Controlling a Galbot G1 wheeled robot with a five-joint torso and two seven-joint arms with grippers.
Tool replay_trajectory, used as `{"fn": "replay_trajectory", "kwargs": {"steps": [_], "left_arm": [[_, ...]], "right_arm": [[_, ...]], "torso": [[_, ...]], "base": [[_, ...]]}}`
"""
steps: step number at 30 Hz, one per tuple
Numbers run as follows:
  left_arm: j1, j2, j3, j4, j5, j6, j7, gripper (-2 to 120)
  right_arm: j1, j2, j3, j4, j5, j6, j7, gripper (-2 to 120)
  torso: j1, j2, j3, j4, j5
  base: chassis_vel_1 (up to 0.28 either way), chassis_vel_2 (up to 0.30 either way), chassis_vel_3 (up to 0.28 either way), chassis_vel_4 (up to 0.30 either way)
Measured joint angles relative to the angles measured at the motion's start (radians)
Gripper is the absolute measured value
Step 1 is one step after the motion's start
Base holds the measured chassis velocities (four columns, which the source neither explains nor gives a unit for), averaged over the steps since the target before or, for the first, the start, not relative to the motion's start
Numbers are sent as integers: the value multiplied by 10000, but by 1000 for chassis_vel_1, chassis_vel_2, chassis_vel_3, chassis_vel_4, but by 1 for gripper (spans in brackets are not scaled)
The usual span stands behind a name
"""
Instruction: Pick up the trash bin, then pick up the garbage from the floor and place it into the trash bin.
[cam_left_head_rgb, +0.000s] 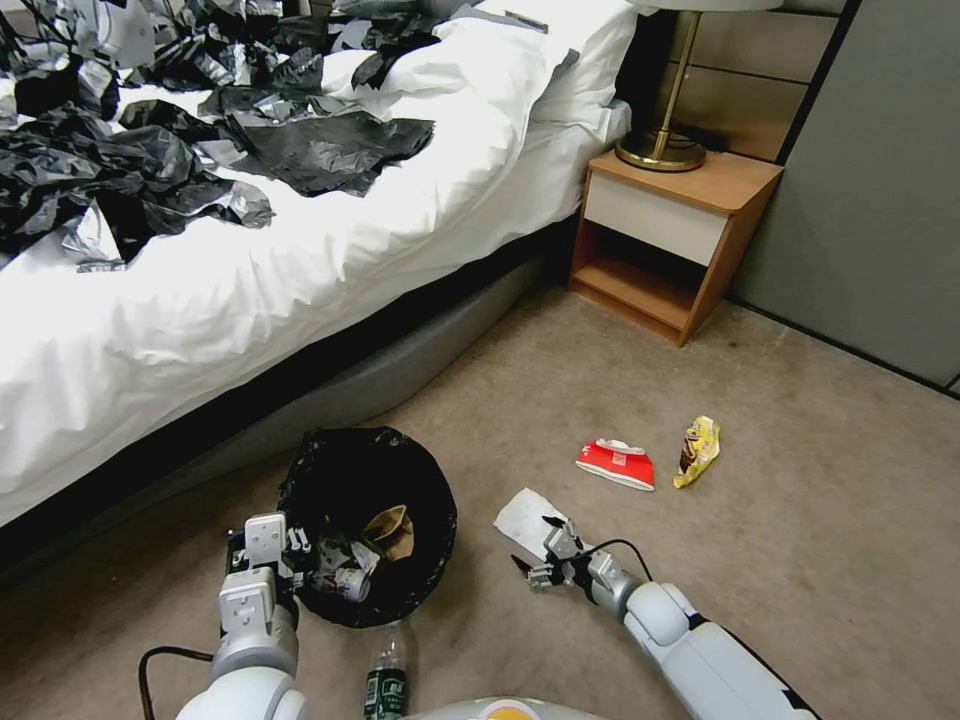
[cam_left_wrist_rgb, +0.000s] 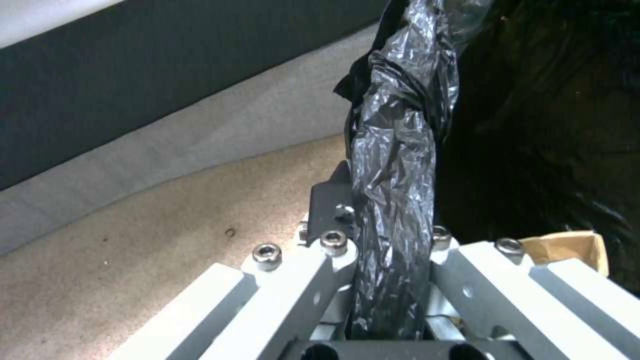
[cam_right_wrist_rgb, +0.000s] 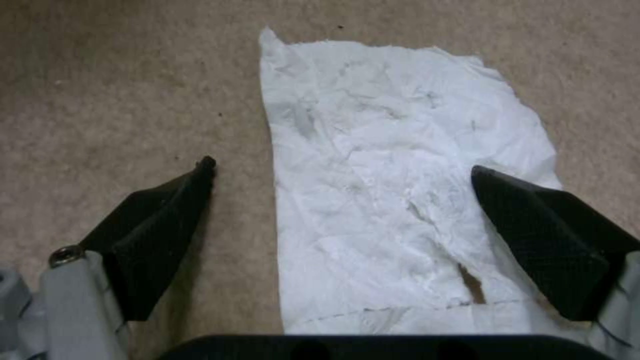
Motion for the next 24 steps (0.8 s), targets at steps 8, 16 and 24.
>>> {"fn": "replay_trajectory", "kwargs": {"steps": [8, 16, 24], "left_arm": [[-2, 2, 9, 0, 1, -1, 0, 2], [-18, 0, 6, -1, 3, 0, 0, 2], [-49, 2, 5, 0, -7, 11, -2, 2]], "right_arm": [[126, 70, 148, -432, 89, 71, -117, 91], [224, -17, 170, -522, 285, 79, -139, 80], [235, -174, 95, -296, 353, -6, -107, 60]], "torso": [[0, 1, -1, 2, 1], [-1, 1, -1, 4, 4], [0, 0, 0, -1, 0]], "base": [[0, 0, 0, 0], [0, 0, 0, 0], [0, 0, 0, 0]]}}
